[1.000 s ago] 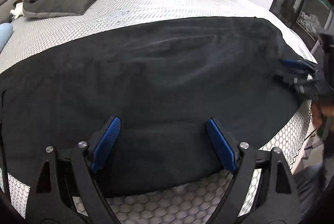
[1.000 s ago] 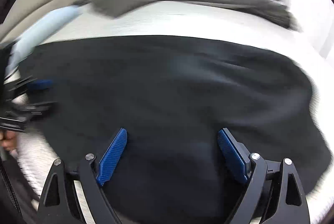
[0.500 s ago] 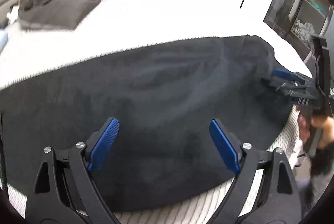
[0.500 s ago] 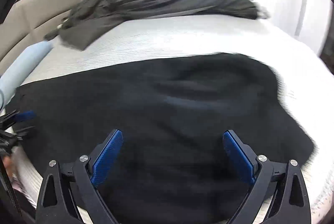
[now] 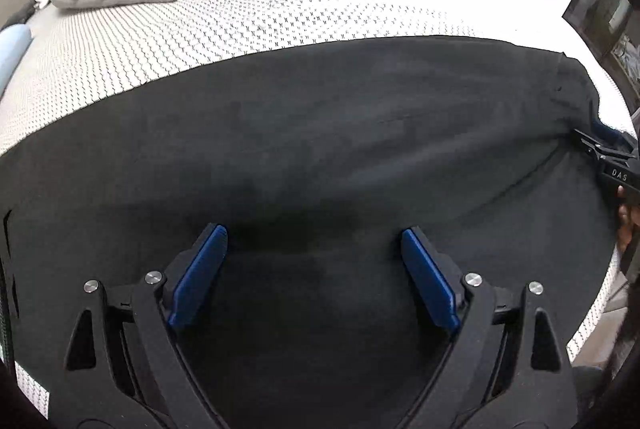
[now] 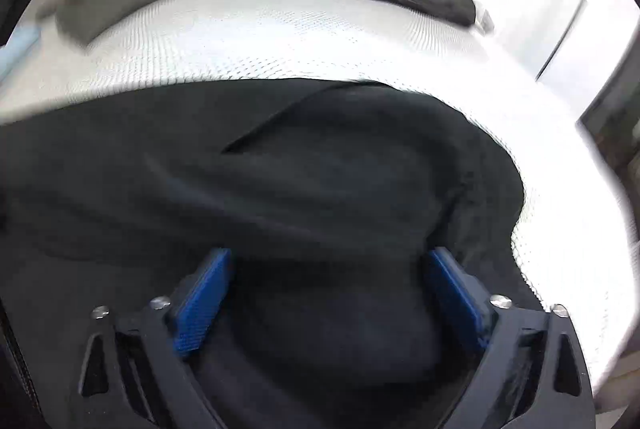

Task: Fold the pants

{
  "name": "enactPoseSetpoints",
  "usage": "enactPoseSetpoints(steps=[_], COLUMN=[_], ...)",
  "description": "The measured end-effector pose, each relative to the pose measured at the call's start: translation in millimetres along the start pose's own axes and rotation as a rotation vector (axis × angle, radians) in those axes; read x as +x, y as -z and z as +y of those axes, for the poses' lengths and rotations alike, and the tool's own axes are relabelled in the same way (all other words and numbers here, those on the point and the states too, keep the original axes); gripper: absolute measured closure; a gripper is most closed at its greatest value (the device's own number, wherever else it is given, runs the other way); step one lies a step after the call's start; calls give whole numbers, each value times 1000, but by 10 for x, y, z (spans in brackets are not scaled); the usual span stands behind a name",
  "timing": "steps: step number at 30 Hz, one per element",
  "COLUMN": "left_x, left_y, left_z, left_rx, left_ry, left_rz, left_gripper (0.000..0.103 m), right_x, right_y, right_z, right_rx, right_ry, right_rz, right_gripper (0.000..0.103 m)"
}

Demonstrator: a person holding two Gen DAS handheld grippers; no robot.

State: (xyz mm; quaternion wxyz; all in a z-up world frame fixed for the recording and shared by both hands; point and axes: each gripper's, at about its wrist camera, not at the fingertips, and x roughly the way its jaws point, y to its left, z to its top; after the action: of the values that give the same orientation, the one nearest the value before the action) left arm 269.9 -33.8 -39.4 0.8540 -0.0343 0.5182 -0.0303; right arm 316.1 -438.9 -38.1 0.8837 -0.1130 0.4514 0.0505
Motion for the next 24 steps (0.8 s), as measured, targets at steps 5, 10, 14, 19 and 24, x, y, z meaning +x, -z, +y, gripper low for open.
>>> enactPoseSetpoints(steps=[5,10,14,19,24], left_x=[-25,-95,-225,-442,-748], left_y=[1,55,151,204,306], left_z=[-38,5,27,140,275], left_rx=[-9,-30,-67,-172,-247], left_ry=[-21,15,96,331,546], left_rz=[6,3,-8,-90,-209], left_gripper=[15,15,15,15,15], right_x=[-117,-252,-333,-525,-504], right_y=[91,57,46,83,-71], right_z=[283,455,580,535,620], right_rx=[-123,-77,-76,-55,-67], right_ry=[101,64,52,-29,-91], right_rz=[-34,-50,-63,-103,-120], right_gripper=[8,8,8,8,7])
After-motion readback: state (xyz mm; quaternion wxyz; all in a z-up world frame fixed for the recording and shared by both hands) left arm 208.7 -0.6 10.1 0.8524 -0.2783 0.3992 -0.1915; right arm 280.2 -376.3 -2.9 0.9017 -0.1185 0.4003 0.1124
